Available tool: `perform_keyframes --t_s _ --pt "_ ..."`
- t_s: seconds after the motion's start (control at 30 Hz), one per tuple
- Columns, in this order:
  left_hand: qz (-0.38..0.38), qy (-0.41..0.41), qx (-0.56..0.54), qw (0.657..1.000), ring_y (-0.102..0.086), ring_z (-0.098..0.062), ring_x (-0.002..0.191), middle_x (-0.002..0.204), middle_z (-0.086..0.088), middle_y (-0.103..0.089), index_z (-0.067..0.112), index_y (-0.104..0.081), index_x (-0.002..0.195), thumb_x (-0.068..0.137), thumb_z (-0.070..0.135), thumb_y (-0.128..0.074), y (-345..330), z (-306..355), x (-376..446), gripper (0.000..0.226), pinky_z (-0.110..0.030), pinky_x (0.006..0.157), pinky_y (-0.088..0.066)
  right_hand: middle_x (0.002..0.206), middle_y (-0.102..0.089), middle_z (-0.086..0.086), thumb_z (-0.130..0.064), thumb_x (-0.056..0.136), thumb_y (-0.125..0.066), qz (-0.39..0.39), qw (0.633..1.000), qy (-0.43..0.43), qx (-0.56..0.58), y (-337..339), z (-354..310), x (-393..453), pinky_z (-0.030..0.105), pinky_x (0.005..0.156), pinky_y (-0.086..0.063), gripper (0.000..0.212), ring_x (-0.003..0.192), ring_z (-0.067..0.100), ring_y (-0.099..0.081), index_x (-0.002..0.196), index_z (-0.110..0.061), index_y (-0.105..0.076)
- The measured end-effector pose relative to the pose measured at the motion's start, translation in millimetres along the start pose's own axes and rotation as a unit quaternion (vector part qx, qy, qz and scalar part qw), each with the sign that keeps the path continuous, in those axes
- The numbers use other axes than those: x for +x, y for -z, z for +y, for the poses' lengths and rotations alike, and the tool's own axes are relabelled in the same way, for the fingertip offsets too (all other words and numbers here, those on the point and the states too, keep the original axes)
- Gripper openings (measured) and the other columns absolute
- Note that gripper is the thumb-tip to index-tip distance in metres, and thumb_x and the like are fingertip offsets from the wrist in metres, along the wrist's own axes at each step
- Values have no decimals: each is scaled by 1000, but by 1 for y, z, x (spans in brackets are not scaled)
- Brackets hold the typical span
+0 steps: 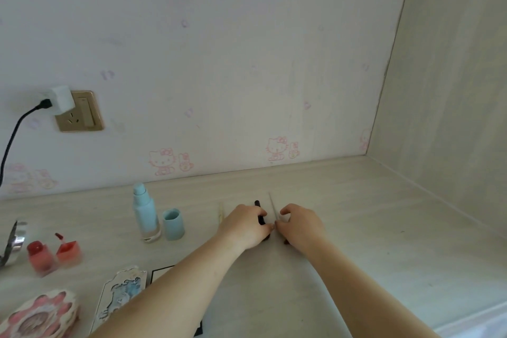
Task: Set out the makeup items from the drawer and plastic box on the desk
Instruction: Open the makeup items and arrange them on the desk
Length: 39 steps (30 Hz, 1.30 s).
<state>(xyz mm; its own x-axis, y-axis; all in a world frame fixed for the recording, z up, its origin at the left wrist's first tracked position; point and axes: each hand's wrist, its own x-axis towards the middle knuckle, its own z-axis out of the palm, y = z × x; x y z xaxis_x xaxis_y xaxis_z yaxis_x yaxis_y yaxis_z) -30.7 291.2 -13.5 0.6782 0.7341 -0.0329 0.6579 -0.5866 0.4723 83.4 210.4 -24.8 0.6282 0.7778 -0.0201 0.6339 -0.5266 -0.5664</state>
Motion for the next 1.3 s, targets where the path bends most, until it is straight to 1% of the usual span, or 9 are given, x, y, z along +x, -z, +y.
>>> perform_keyframes --t_s 0.07,0.17,0.3,0.5,0.7,0.9,1.1,1.2,1.3 --pt "-3 0 -14 1000 -55 -20 119 134 -2 -55 25 -54 131 86 45 -58 1 -1 -2 50 -29 95 -46 89 -65 -1 -32 90 -53 7 1000 1 6 -1 1 -1 22 54 -41 37 65 11 -57 125 -21 -52" --pt "-11 -11 -34 999 -56 -20 116 129 -2 -58 23 -55 130 87 42 -59 8 -3 -11 47 -29 95 -46 92 -67 -1 -36 91 -51 17 1000 0 19 0 2 -5 24 63 -43 37 70 12 -57 125 -23 -51" --pt "8 -15 -48 999 -59 -16 106 112 5 -62 26 -58 124 87 42 -59 31 -11 -33 41 -28 90 -47 70 -55 -9 -33 91 -52 54 995 8 83 4 0 -13 23 55 -40 31 61 6 -52 121 -24 -54" --pt "48 -20 -118 992 -54 -5 83 80 18 -55 25 -64 112 87 34 -62 78 -47 -87 27 -15 73 -41 74 -53 -5 -26 91 -55 68 978 122 157 1 -41 -45 25 55 -42 25 63 12 -52 116 -26 -58" --pt "52 -12 -134 990 -55 2 86 91 22 -55 33 -62 113 88 38 -61 123 -98 -156 26 -17 78 -44 78 -53 -9 -26 91 -57 13 959 232 162 -22 -114 -89 10 48 -38 21 56 4 -48 111 -32 -56" --pt "145 53 -174 973 -61 -8 89 94 13 -61 37 -65 99 85 33 -67 161 -175 -220 14 -23 76 -48 82 -54 -12 -18 90 -59 -44 935 321 144 -60 -174 -126 5 58 -41 24 64 3 -50 104 -38 -56" --pt "201 99 -172 959 -58 -5 77 90 10 -63 33 -64 95 86 20 -67 178 -250 -268 16 -5 65 -41 88 -57 -15 -18 88 -60 -87 915 382 93 -98 -229 -154 14 72 -47 27 76 1 -56 111 -32 -61" --pt "188 136 -185 955 -61 -11 96 99 9 -65 34 -61 98 83 19 -71 171 -282 -280 24 -13 77 -43 93 -55 -15 -17 87 -60 -116 907 402 51 -114 -250 -163 15 77 -46 31 83 2 -57 115 -30 -60" --pt "141 168 -159 962 -54 -8 114 116 5 -60 22 -58 122 79 21 -75 160 -307 -286 46 -20 96 -40 105 -57 -10 -20 88 -59 -151 896 417 -6 -135 -268 -167 23 91 -44 36 102 8 -58 123 -28 -56"
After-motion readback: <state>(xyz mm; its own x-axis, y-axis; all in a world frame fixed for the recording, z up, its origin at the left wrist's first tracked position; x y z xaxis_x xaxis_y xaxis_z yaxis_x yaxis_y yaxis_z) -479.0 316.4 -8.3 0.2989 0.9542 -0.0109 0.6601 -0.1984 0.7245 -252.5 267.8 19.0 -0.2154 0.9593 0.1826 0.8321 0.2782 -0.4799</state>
